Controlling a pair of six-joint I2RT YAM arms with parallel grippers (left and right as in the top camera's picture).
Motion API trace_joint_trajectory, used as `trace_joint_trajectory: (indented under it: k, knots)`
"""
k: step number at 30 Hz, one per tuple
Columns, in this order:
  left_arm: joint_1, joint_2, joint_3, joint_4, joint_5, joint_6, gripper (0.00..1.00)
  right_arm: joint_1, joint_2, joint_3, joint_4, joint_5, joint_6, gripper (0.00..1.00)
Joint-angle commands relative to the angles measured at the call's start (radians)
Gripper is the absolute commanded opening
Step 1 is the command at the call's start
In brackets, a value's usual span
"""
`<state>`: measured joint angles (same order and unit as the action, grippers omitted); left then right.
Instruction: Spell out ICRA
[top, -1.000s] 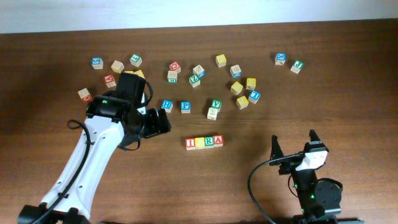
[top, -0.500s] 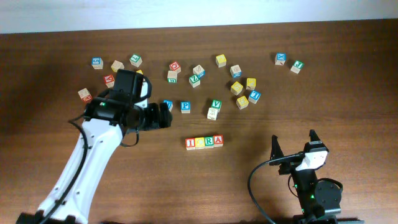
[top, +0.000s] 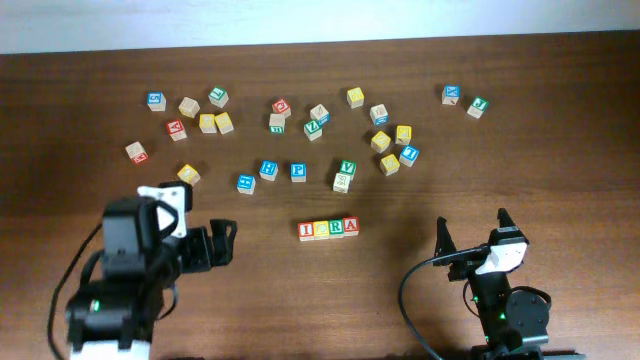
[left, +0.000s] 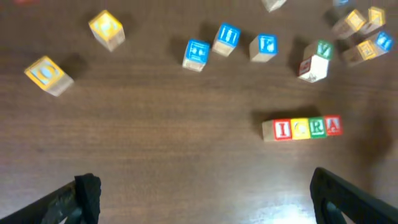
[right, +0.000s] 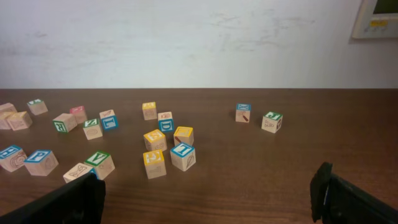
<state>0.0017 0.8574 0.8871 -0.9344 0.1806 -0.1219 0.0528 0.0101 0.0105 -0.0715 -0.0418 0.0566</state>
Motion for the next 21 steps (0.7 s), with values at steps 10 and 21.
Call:
trace_joint_trajectory:
  k: [10,21]
  knots:
    - [0.006,-0.314,-0.290,0.193,0.116,0.255,0.99,-0.008,-0.007,-0.005,-0.007,0.009,0.011,0.98]
    - [0.011,-0.590,-0.562,0.414,0.032,0.254,0.99,-0.008,-0.007,-0.005,-0.007,0.009,0.011,0.98]
